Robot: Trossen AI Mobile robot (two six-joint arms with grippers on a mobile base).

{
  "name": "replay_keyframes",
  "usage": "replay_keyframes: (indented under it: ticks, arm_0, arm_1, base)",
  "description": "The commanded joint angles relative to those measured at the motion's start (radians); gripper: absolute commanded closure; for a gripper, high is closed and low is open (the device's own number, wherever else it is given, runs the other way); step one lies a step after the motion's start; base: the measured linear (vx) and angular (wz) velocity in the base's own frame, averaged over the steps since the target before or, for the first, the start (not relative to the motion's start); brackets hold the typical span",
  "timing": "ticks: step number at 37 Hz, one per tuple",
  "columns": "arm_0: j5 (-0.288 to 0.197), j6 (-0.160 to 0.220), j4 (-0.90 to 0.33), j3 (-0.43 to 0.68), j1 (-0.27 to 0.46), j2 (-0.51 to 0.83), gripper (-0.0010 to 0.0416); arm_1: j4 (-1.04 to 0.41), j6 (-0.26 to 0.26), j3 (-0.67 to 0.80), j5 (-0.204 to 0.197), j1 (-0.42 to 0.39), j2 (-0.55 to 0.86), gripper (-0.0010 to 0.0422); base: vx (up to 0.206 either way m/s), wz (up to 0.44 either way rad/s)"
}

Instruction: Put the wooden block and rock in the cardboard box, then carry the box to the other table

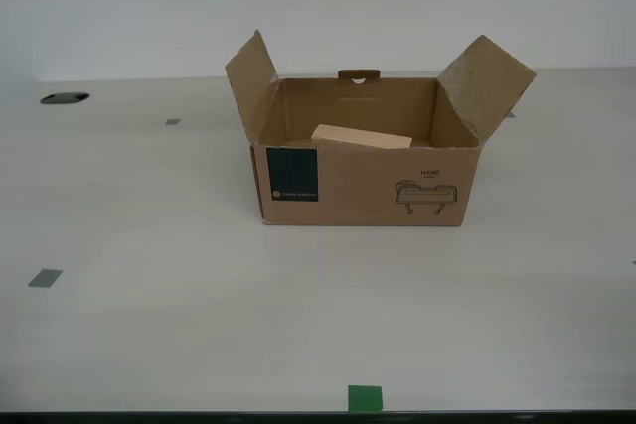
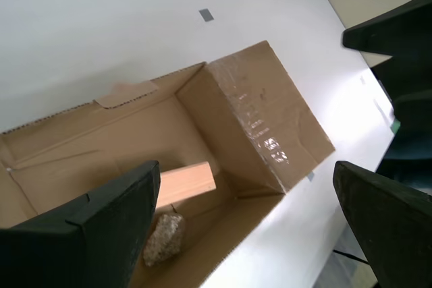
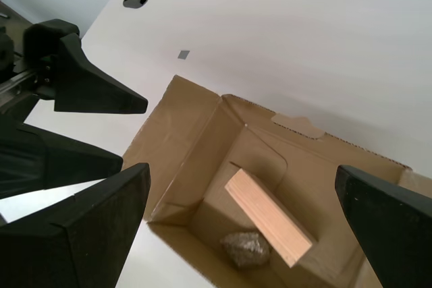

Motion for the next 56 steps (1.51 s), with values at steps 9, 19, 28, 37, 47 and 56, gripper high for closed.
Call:
replay_keyframes:
  ticks: [9, 19, 28, 37, 47, 56]
  arm_0:
    - [0.004, -0.021, -0.242, 0.161, -0.041, -0.001, 0.0034]
    - [0.004, -0.053, -0.354, 0.212, -0.108, -0.001, 0.0040]
    - [0.003, -0.073, -0.435, 0.202, -0.168, -0.001, 0.0019]
    - [0.003, -0.074, -0.451, 0.149, -0.208, -0.001, 0.0018]
    - [0.003, -0.074, -0.470, 0.084, -0.266, -0.001, 0.0019]
    - [0.003, -0.082, -0.467, 0.016, -0.278, -0.001, 0.0019]
  arm_1:
    - [-0.101, 0.015, 0.051, 0.045, 0.061, 0.000, 0.0062]
    - [-0.231, 0.047, 0.066, 0.045, 0.132, 0.000, 0.0062]
    - [-0.348, 0.117, 0.066, 0.039, 0.160, 0.000, 0.0062]
    - [-0.373, 0.134, 0.065, 0.039, 0.164, 0.002, 0.0062]
    - [-0.394, 0.144, 0.064, 0.038, 0.180, 0.002, 0.0062]
    - [-0.390, 0.144, 0.021, -0.001, 0.186, 0.002, 0.0062]
  base:
    - [0.000, 0.000]
    - [0.000, 0.000]
    - [0.000, 0.000]
    - [0.000, 0.000]
    - [0.000, 0.000]
    - [0.000, 0.000]
